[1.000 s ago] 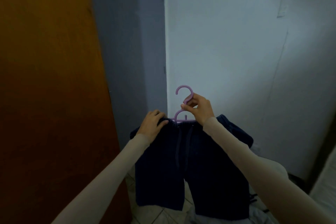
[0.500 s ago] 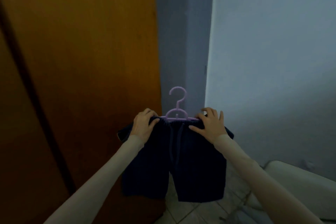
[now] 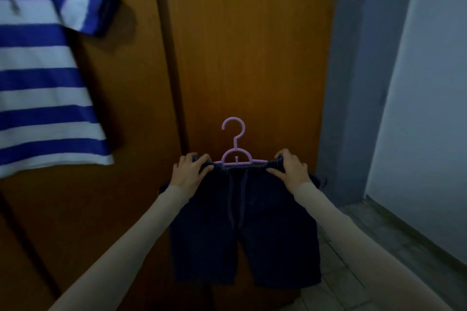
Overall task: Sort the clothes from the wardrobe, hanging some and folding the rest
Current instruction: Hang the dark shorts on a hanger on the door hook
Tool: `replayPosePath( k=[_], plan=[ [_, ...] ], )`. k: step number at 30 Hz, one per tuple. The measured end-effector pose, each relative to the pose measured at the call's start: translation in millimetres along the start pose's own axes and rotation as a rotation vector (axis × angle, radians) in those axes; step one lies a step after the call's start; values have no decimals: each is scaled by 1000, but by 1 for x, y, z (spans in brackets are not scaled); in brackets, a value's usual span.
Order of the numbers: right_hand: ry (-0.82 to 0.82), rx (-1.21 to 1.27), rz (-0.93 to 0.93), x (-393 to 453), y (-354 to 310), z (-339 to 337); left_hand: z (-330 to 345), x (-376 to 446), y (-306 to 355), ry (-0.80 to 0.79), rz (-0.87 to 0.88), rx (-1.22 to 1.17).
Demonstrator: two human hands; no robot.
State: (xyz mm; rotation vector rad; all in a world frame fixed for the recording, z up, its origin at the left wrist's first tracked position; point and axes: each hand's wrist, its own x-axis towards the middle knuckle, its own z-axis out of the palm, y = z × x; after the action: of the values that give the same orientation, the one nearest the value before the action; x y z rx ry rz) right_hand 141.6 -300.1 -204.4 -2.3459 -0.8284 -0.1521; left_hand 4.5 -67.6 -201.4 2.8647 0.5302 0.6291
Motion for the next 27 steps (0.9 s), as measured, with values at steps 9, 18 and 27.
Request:
replayPosePath(
  k=[9,18,27],
  plan=[
    [-88,49,-276,23,-71,31,-40,-45,-63,83,-162,104],
    [-97,-97,-544,34,-121,42,-84,-81,-79,228,-270,62],
    [36,-62,-745,39,-212,62,-144,-128,-107,315,-473,275]
  ],
)
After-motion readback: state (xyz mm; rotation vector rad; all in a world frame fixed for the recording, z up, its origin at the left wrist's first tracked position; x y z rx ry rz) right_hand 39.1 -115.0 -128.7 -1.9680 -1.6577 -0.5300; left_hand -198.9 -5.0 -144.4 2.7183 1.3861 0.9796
